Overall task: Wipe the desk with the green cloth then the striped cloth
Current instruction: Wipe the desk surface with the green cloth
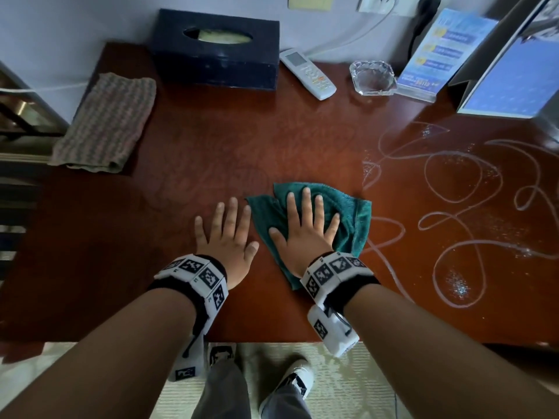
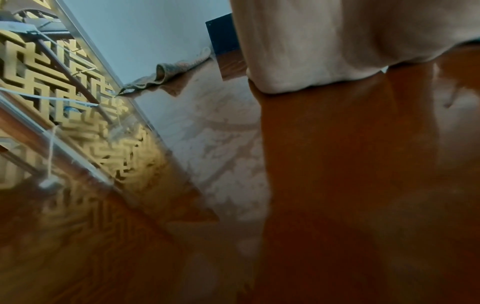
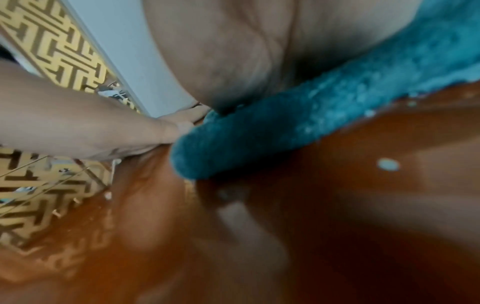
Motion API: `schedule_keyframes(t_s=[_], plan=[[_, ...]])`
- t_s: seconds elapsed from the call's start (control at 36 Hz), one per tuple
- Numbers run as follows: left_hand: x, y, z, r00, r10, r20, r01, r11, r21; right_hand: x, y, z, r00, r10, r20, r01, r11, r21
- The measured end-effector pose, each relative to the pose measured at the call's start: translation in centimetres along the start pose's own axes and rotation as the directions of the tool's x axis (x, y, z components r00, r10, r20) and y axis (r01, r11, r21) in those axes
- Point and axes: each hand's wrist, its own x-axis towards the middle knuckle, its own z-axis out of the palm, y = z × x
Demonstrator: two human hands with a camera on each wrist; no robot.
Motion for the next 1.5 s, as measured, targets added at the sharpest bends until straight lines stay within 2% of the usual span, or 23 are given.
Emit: schedule_keyframes(t_s=[0.28,0.61,0.81,0.94,1.0,1.08,1.17,1.25,1.36,1.5], plan=[[-0.1,0.1,-0.1,0.999,-0.032,0.002,0.032,0.999,0.005,-3.3,2.2,1.6,0.983,-0.182,-0.003,0.181,0.980,-0.079],[0.0,0.1,-0.4,0.999,-0.012,0.034,0.011,1.000,0.006,-5.7,3.7,2.1,0.947,-0.317,0.044,0.320,0.937,-0.140],[-0.1,-0.1,-0.8,0.997,0.018,0.080,-0.018,1.000,-0.006,-6.6,5.0,2.1,0.882,-0.457,0.117,0.471,0.861,-0.192],[-0.1,-0.2,-1.0,0.995,0.035,0.090,-0.034,0.999,-0.023,-8.2,5.1,1.6,0.847,-0.480,0.227,0.524,0.824,-0.216],[-0.2,-0.2,-1.0,0.995,0.042,0.086,-0.040,0.999,-0.029,-8.9,4.6,0.6,0.863,-0.440,0.250,0.485,0.859,-0.162],[-0.2,-0.3,-0.9,0.996,0.045,0.081,-0.043,0.998,-0.035,-9.4,3.5,0.2,0.933,-0.351,0.082,0.355,0.934,-0.044],[-0.1,-0.3,-0.9,0.997,0.047,0.066,-0.045,0.998,-0.036,-9.0,2.3,1.5,0.993,-0.101,-0.063,0.101,0.995,0.007],[0.0,-0.3,-0.8,0.997,0.048,0.062,-0.047,0.998,-0.029,-7.6,0.8,2.8,0.993,0.075,-0.091,-0.067,0.995,0.078],[0.1,-0.3,-0.4,0.998,0.041,0.038,-0.040,0.999,-0.021,-6.2,-0.4,3.7,0.985,0.135,-0.104,-0.131,0.990,0.045],[0.0,-0.2,-0.4,0.999,0.034,0.030,-0.034,0.999,-0.014,-6.6,-0.2,3.8,0.989,0.084,-0.123,-0.083,0.996,0.006]])
